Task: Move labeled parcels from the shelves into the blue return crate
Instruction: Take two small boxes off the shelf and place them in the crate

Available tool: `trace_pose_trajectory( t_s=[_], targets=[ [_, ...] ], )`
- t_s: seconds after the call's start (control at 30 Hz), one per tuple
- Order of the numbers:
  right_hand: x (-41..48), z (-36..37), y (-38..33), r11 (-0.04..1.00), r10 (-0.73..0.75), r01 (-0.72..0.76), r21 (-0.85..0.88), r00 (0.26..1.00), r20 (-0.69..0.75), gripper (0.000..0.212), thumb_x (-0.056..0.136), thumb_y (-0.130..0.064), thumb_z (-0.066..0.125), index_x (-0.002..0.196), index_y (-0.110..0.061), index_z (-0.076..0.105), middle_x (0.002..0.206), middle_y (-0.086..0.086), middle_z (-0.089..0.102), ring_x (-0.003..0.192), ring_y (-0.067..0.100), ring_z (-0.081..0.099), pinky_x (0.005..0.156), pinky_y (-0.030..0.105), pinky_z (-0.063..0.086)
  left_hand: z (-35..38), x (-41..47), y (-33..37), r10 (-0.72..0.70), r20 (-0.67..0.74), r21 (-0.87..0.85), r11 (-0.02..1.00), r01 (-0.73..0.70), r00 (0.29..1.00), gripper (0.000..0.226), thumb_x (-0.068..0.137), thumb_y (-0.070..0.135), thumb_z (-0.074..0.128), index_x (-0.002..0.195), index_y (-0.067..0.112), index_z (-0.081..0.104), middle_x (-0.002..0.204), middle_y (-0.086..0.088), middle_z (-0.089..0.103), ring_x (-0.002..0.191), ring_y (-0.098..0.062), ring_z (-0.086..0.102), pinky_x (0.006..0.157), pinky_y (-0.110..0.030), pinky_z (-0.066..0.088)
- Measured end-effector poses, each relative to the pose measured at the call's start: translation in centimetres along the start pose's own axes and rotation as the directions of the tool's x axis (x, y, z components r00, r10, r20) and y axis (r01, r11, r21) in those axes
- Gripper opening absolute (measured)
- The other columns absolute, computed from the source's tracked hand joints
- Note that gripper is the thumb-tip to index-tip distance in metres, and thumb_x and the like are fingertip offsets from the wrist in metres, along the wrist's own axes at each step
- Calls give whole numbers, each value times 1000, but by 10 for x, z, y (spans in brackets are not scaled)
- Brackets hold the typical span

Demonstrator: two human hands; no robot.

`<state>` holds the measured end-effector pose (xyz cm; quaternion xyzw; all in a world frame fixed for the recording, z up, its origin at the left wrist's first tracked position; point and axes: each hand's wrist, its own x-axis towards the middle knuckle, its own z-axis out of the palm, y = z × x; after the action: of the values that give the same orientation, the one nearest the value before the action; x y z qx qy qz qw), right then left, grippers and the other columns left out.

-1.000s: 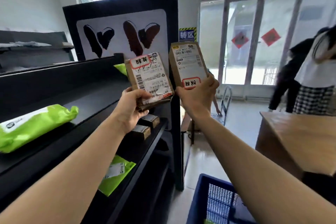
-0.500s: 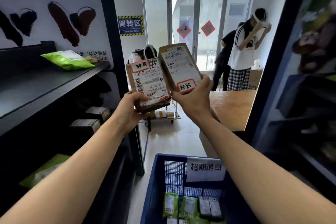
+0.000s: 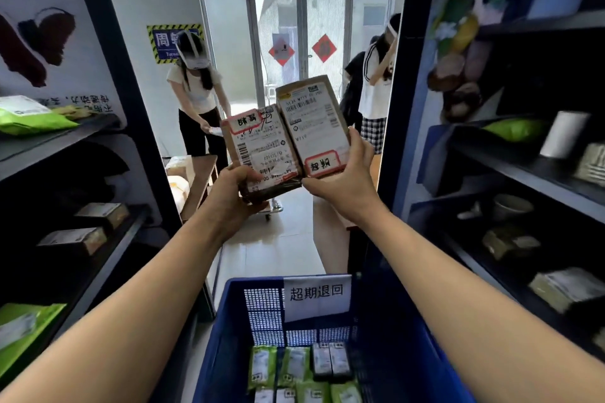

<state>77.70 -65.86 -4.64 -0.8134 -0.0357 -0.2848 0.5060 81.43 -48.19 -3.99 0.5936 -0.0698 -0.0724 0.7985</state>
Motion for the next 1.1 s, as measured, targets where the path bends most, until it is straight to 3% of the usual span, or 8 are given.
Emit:
trace_pose_trajectory(
  t_s=[0.23, 0.37, 0.5, 0.6, 0.73, 0.83, 1.0, 1.1],
  targets=[
    [4, -55, 26, 915, 210, -199, 351, 978, 7, 32, 93, -32, 54, 119, -16, 42, 123, 8, 55, 89, 6, 60, 55, 6, 47, 39, -1, -20, -18, 25, 15, 1000, 18, 1000, 38, 80, -6, 34, 97, 17, 57, 99, -8, 67, 86, -24, 62, 71, -35, 50],
    [7, -74, 48, 854, 316, -310, 418, 947, 55, 43, 94, -29, 53, 133, -15, 39, 118, 9, 60, 89, 12, 64, 67, 21, 51, 56, 3, -32, -30, 12, 11, 999, 30, 999, 37, 78, -8, 35, 106, 12, 49, 106, -12, 66, 87, -27, 64, 65, -31, 54],
    [5, -87, 63, 850, 325, -337, 405, 940, 101, 40, 96, -25, 50, 135, -17, 42, 105, 2, 65, 84, 9, 65, 59, 15, 50, 71, 6, -40, -34, 34, 28, 999, 33, 999, 36, 79, -11, 35, 106, 12, 40, 103, -9, 64, 83, -24, 65, 52, -24, 55],
    [2, -91, 70, 841, 338, -349, 413, 936, 103, 39, 96, -23, 50, 133, -19, 43, 105, 2, 65, 85, 10, 65, 60, 17, 52, 75, 10, -48, -28, 59, 20, 999, 27, 998, 43, 75, -10, 38, 111, 14, 39, 108, -10, 65, 89, -27, 66, 68, -34, 53],
    [5, -90, 80, 801, 382, -402, 443, 914, 139, 44, 91, -16, 53, 133, -22, 41, 109, 4, 65, 97, 23, 65, 90, 41, 54, 66, 24, -63, -47, 73, 72, 997, 42, 996, 63, 56, -3, 45, 115, 15, 41, 116, -13, 65, 101, -34, 64, 69, -34, 43],
    [10, -87, 88, 770, 411, -447, 454, 893, 183, 47, 89, -12, 53, 132, -25, 39, 107, 1, 66, 99, 23, 65, 97, 47, 49, 54, 42, -76, -96, 65, 92, 992, 90, 993, 81, 52, -3, 47, 131, 11, 36, 128, -17, 61, 118, -39, 57, 81, -41, 42],
    [19, -75, 112, 763, 442, -487, 425, 873, 208, 32, 87, -13, 52, 113, -31, 49, 110, 2, 67, 106, 28, 64, 99, 54, 46, 44, 73, -98, -156, 78, 136, 980, 144, 985, 84, 48, -2, 48, 131, 9, 38, 127, -16, 62, 121, -40, 55, 75, -36, 40],
    [23, -61, 128, 741, 480, -511, 435, 857, 189, 39, 91, -18, 53, 128, -26, 44, 115, 3, 67, 99, 22, 67, 78, 38, 55, 40, 90, -115, -196, 128, 146, 973, 177, 972, 77, 49, -3, 45, 126, 9, 40, 127, -15, 62, 113, -35, 60, 68, -30, 40]
  ],
)
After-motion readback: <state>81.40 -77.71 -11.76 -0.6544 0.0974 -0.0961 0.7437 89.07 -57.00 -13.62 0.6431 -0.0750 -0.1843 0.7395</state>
